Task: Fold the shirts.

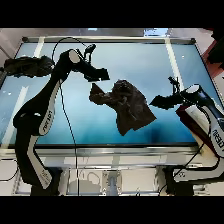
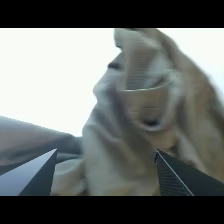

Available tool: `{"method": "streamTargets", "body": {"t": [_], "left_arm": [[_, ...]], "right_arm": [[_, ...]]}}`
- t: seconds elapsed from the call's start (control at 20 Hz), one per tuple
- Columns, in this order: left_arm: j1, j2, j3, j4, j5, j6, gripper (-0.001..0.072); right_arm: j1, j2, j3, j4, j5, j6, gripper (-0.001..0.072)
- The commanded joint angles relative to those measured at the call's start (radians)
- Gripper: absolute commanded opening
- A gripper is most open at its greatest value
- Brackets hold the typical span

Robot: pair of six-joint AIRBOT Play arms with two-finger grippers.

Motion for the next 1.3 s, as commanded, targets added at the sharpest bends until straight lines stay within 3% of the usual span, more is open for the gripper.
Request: {"method": "streamTargets", "body": {"t": [0.0, 0.2, 0.25, 0.35, 0.4, 0.55, 0.75, 0.85, 1.0, 1.25], "left_arm": [[0.005, -0.019, 0.003, 0.093, -0.064, -0.019, 0.0702], [0.005, -0.057, -0.02, 0.16, -0.18, -0.022, 0.0702], [0.005, -0.069, -0.025, 0.161, -0.197, -0.022, 0.0702], [0.005, -0.093, -0.025, 0.161, -0.208, -0.023, 0.0702], [0.004, -0.103, -0.025, 0.16, -0.207, -0.028, 0.0702], [0.005, -0.123, -0.025, 0.188, -0.192, -0.029, 0.0701], [0.005, -0.123, -0.025, 0.418, -0.18, -0.047, 0.0702], [0.008, -0.123, -0.025, 0.463, -0.159, -0.055, 0.0702], [0.009, -0.124, -0.025, 0.435, -0.082, -0.055, 0.0699], [0.009, -0.143, -0.025, 0.253, 0.029, -0.051, 0.0697]], "right_arm": [[0.02, -0.092, -0.01, 0.18, -0.087, -0.081, 0.0481], [0.04, -0.137, -0.01, 0.182, -0.125, -0.078, 0.0477], [0.042, -0.137, -0.01, 0.184, -0.132, -0.078, 0.0447], [0.044, -0.138, -0.01, 0.183, -0.135, -0.081, 0.0145], [0.044, -0.137, -0.01, 0.185, -0.131, -0.081, 0.0037], [0.032, -0.137, -0.01, 0.184, -0.13, -0.08, 0.0033], [-0.06, -0.106, -0.01, 0.185, -0.101, -0.072, 0.0033], [-0.12, -0.077, -0.01, 0.194, -0.069, -0.064, 0.0033], [-0.166, -0.051, -0.01, 0.202, -0.006, -0.061, 0.0033], [-0.167, -0.044, -0.01, 0.195, 0.093, -0.061, 0.0033]]}}
